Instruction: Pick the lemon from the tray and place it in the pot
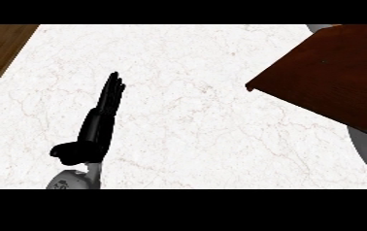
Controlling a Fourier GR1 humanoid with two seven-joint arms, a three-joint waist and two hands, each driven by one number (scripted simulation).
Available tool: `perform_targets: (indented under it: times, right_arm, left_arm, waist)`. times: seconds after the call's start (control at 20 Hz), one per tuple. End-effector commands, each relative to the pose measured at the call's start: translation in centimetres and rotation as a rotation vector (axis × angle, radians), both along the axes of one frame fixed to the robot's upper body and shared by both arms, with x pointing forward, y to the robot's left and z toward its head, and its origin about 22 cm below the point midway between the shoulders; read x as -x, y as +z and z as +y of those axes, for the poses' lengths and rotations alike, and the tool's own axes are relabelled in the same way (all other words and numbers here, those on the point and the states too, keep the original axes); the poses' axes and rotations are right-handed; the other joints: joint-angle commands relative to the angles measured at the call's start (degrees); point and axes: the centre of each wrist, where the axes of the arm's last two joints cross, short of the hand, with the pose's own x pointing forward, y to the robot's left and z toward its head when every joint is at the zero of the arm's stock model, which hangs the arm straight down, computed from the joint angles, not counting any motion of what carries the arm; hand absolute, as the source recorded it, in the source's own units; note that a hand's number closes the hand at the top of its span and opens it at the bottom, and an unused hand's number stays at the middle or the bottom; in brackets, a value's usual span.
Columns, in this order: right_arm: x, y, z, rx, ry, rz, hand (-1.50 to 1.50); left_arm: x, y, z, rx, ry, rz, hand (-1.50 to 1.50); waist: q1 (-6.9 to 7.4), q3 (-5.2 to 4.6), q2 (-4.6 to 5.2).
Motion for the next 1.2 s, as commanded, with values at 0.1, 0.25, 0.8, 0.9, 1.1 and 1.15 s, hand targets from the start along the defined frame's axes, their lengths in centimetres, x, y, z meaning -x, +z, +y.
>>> perform_targets:
  times: [0.1, 0.25, 0.8, 0.9, 1.1, 1.15]
  right_arm:
    - [-1.6, 1.0, -0.4, -0.034, -0.283, -0.031, 1.5]
    - [-2.0, 1.7, -0.4, -0.037, -0.311, -0.05, 1.5]
    - [-0.8, -2.2, -2.4, -0.108, -0.333, -0.047, 1.5]
    - [0.3, -3.5, -3.8, -0.134, -0.328, -0.042, 1.5]
    - [1.1, -6.0, -4.4, -0.246, -0.323, -0.047, 1.5]
    - [1.6, -7.5, -3.9, -0.268, -0.318, -0.06, 1.5]
  left_arm:
    - [-0.3, 0.0, -0.5, 0.01, 0.02, 0.007, 0.0]
    - [-0.3, -0.6, 0.6, -0.002, 0.051, 0.017, 0.0]
    - [0.2, -2.1, 2.6, -0.003, 0.117, 0.046, 0.0]
    - [1.2, -2.5, 3.5, -0.001, 0.137, 0.044, 0.0]
    - [1.2, -2.6, 2.4, 0.001, 0.136, 0.026, 0.0]
    - [1.8, -1.3, 3.2, 0.012, 0.13, 0.031, 0.0]
  waist:
    - [-1.81, 0.1, -0.61]
    - [-2.76, 0.05, -1.01]
    - [-6.71, 0.06, -2.25]
    - [-7.19, 0.05, -2.63]
    - [-7.28, 0.09, -2.59]
    - [-7.18, 0.11, -2.89]
